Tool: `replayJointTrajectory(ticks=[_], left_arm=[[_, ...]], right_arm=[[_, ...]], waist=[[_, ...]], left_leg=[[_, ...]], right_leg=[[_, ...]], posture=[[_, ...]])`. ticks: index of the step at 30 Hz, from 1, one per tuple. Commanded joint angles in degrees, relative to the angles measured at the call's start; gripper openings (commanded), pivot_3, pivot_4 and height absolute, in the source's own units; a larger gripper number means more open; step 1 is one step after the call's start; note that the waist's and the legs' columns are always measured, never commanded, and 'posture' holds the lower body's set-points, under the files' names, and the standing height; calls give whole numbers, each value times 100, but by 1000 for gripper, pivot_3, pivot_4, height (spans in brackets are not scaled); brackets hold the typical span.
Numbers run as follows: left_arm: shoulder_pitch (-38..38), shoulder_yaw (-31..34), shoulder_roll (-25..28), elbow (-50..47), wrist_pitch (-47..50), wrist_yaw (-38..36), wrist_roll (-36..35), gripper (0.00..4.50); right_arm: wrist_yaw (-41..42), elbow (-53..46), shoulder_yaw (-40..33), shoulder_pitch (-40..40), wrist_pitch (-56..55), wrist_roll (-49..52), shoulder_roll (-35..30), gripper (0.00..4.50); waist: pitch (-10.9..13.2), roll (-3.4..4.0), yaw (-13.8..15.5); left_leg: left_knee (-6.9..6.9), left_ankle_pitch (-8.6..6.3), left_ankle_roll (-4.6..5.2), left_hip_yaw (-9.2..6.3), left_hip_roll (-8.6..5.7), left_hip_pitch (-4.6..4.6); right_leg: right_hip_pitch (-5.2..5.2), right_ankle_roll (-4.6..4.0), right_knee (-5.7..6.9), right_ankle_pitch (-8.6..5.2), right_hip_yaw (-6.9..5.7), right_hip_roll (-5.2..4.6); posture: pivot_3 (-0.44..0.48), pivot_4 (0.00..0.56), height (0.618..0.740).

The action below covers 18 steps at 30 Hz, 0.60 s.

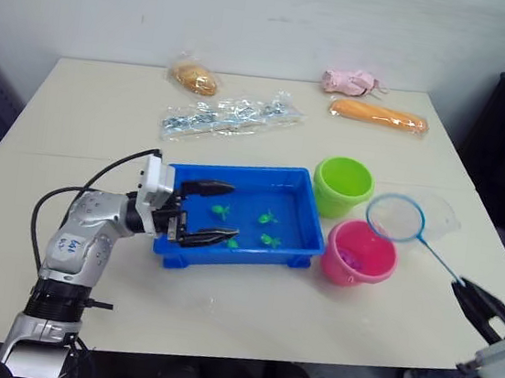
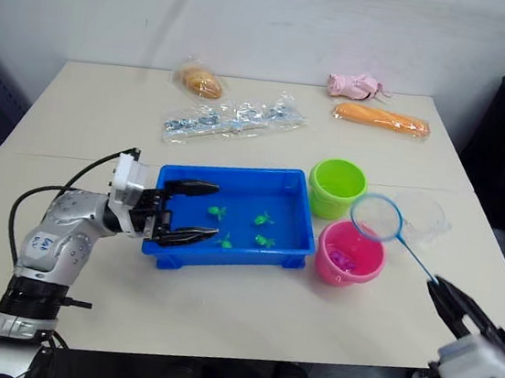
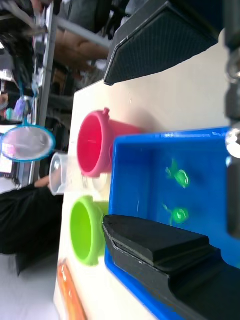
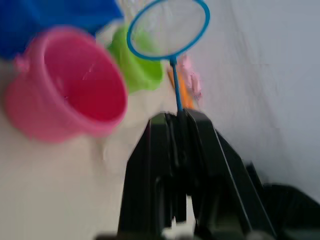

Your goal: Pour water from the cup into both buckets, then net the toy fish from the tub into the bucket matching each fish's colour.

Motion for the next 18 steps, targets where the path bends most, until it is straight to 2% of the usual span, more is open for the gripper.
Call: replayJointTrajectory(ticks=[1,3,7,12,15,18], left_arm=[[279,416,185,-101,-274,39,-41,4471],[522,628,287,-218,-359,94,-50,4471],[1012,895,467,-643,-382,208,-112,4471],[1649,1078,696,-1201,-266,267,-166,4471],[1838,1090,818,-1396,-169,282,-189,4471],[1992,1116,883,-1574,-42,370,-227,4471]], right_arm=[[643,-562,193,-289,1153,1281,-559,0],[932,-641,556,-794,1882,1581,-1062,0],[1174,-298,1500,-2257,2727,1261,-1602,0],[1793,887,3044,-4511,2500,149,-1352,0],[2336,1616,3725,-5449,2211,-282,-1044,0],[2841,2137,4136,-6030,1944,-483,-769,0]], waist=[[0,-2,16],[1,-2,15],[4,-7,8],[8,-5,18],[10,-5,4],[11,-2,8]], left_leg=[[0,-1,1,-3,1,3],[0,-3,2,-6,0,3],[3,-5,5,-1,-1,-1],[3,-7,1,-4,-5,-17],[2,-7,0,-2,-4,-19],[1,-7,0,-1,-3,-24]], right_leg=[[3,-2,1,-1,-2,-1],[4,-5,0,-2,-6,-4],[-4,-7,-1,-1,-7,-16],[-13,-8,-10,-1,-14,-17],[-17,-8,-11,-1,-16,-13],[-20,-8,-6,-1,-19,-12]], posture=[[0,150,740],[0,150,740],[0,150,740],[0,150,740],[0,150,740],[0,150,740]])
